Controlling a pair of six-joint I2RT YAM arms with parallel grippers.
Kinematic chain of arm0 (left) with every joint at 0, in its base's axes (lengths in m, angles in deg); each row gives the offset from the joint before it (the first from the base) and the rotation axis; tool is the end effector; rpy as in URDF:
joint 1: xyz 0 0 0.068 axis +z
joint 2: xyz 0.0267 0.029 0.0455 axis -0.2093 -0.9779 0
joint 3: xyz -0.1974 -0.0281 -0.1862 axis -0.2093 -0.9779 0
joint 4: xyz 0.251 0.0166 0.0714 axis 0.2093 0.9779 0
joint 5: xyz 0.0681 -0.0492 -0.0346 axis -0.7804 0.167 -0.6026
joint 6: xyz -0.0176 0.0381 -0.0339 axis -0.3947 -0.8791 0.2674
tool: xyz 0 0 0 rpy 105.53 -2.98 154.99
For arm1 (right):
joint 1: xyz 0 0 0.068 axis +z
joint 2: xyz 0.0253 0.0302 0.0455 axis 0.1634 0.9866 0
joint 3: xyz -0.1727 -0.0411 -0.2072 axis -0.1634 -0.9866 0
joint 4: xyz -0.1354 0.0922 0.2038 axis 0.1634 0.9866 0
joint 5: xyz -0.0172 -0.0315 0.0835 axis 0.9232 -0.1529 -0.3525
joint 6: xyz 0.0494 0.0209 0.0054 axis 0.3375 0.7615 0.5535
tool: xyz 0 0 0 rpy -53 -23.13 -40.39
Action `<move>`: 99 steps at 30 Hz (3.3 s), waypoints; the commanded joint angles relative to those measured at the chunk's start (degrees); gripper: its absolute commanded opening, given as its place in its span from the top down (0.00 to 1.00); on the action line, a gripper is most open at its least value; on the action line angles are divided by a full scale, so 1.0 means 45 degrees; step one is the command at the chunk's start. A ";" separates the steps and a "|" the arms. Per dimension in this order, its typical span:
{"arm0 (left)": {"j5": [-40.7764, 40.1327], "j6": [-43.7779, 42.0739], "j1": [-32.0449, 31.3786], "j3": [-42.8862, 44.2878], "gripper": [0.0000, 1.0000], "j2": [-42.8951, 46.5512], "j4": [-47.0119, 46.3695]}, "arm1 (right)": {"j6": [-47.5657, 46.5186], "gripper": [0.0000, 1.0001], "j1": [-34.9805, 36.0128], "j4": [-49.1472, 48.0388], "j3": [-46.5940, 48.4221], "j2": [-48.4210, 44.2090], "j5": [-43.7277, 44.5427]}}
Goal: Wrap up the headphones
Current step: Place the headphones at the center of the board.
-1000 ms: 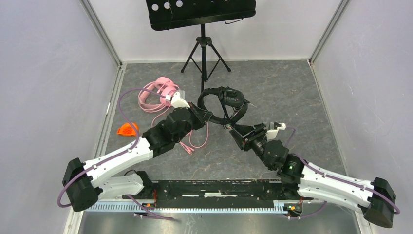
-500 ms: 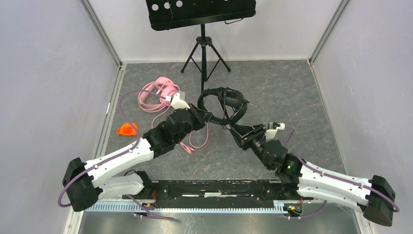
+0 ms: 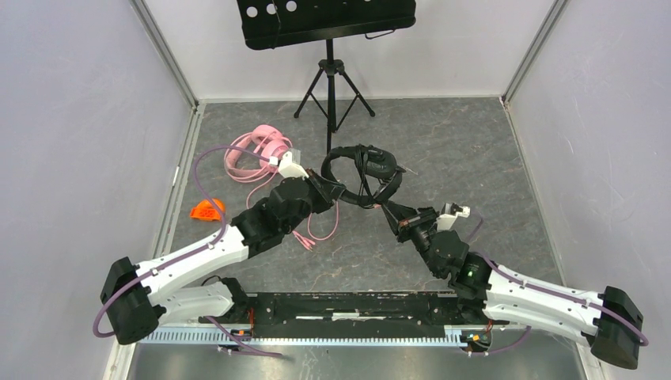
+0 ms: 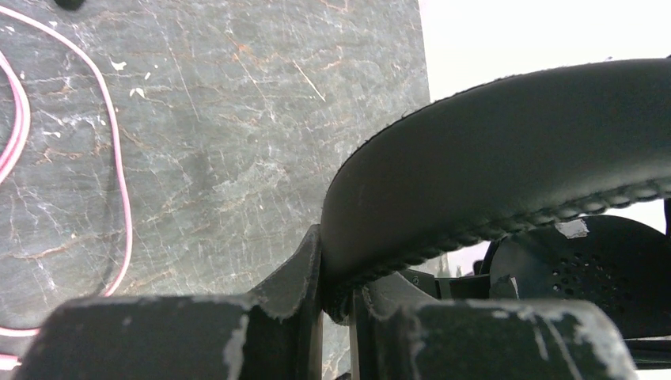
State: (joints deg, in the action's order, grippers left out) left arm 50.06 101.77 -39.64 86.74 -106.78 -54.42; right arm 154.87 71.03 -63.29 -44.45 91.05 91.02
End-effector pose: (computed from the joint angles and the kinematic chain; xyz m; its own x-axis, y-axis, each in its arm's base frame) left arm 0.1643 -0.1880 0.2964 -0.5589 -0.6019 -0.5704 0.0954 0.6366 -0.7653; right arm 0.0982 0.1367 0.2347 -0.3992 0.9004 0.1729 0.1068 -0.1416 0.9842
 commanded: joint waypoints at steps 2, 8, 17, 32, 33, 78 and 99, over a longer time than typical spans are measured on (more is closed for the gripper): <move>0.0366 0.0259 -0.0009 0.0091 0.98 0.0816 -0.0610 | -0.0370 1.00 -0.0061 -0.0823 -0.0649 -0.0269 0.1373; 0.1318 0.0112 -0.0006 0.0378 0.98 0.0731 -0.0400 | -0.1423 1.00 -0.0510 -0.1506 -0.0687 0.0028 0.1211; 0.2064 -0.0518 0.0010 0.0538 0.98 0.0666 0.0987 | -0.3091 1.00 -0.1483 -0.3244 -0.1330 0.0277 0.0487; 0.5797 -0.1890 0.1339 0.1069 0.98 -0.1330 0.2686 | -0.7420 1.00 -0.2310 -0.5796 -0.3015 0.0502 -0.0884; 0.5875 -0.1872 0.1436 0.1009 0.98 -0.1456 0.2684 | -0.7587 1.00 -0.2365 -0.5981 -0.3169 0.0628 -0.0932; 0.7451 -0.2037 0.3584 0.3077 0.84 -0.9856 0.1939 | -0.5205 0.73 -0.5471 -1.5965 -0.4070 1.5141 -0.3313; 0.6247 -0.3187 0.3228 0.3826 0.75 -0.9965 0.3695 | -0.6182 0.72 -0.5687 -1.3075 -0.4846 1.2275 -0.2340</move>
State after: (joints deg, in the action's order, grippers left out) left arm 81.14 92.24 -24.63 103.22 -150.17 -41.13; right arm 130.34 45.63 -124.97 -59.56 152.09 77.80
